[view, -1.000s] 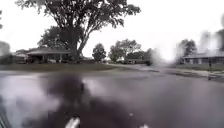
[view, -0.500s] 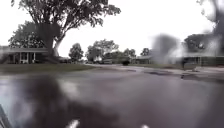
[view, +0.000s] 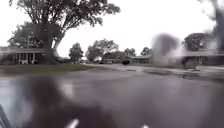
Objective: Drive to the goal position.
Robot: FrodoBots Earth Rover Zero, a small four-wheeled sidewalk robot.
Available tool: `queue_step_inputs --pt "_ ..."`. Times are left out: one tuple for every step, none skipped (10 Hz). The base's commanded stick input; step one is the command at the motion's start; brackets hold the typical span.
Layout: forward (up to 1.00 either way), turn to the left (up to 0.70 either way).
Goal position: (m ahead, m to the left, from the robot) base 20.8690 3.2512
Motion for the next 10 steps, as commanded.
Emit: queue_step_inputs --pt "0.66 0.00" --pt "0.70 0.00" --pt "0.70 0.00" --pt "0.70 0.00" --pt "0.70 0.00" --pt "0.70 0.00" --pt "0.70 0.00" --pt "0.70 0.00" --pt "0.70 0.00" --pt "0.70 0.00"
